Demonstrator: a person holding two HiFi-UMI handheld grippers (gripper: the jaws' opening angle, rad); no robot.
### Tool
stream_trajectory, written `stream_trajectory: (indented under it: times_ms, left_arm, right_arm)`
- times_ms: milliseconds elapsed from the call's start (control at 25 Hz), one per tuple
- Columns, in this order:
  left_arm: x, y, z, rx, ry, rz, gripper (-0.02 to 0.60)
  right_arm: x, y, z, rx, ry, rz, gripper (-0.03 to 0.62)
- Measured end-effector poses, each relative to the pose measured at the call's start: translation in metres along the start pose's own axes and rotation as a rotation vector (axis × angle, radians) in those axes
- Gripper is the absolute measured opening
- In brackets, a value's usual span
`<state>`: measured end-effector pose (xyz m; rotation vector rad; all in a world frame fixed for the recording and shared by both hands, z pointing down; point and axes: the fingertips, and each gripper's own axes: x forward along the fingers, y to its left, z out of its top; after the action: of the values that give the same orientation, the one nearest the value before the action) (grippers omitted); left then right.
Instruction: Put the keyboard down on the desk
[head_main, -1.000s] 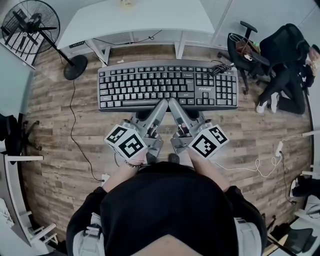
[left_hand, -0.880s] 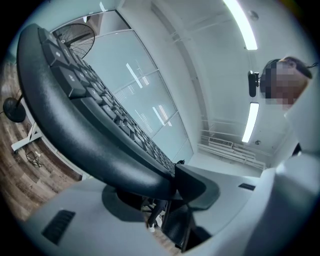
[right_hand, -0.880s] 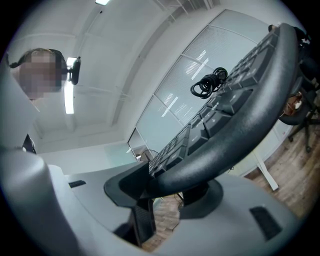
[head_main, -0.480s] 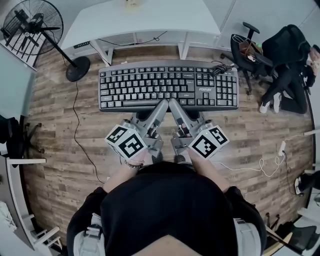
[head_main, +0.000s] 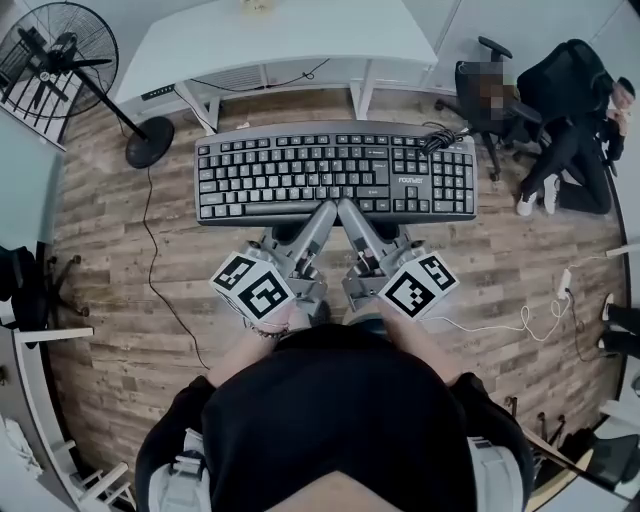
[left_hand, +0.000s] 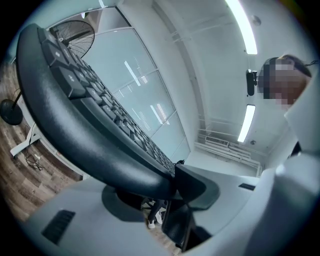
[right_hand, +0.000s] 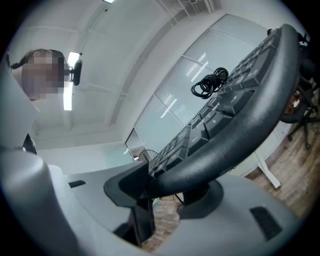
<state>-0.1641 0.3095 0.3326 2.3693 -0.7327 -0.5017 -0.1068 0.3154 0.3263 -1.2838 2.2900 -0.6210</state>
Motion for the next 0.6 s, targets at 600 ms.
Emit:
stream_trajectory:
  times_ms: [600]
  left_arm:
    - [0.0008, -0.0013, -0.0015, 0.020, -0.016, 0.009, 0.181]
  right_arm:
    - [-0.0010, -0.0017, 0.0008, -0.001, -0.014, 0.032, 0.181]
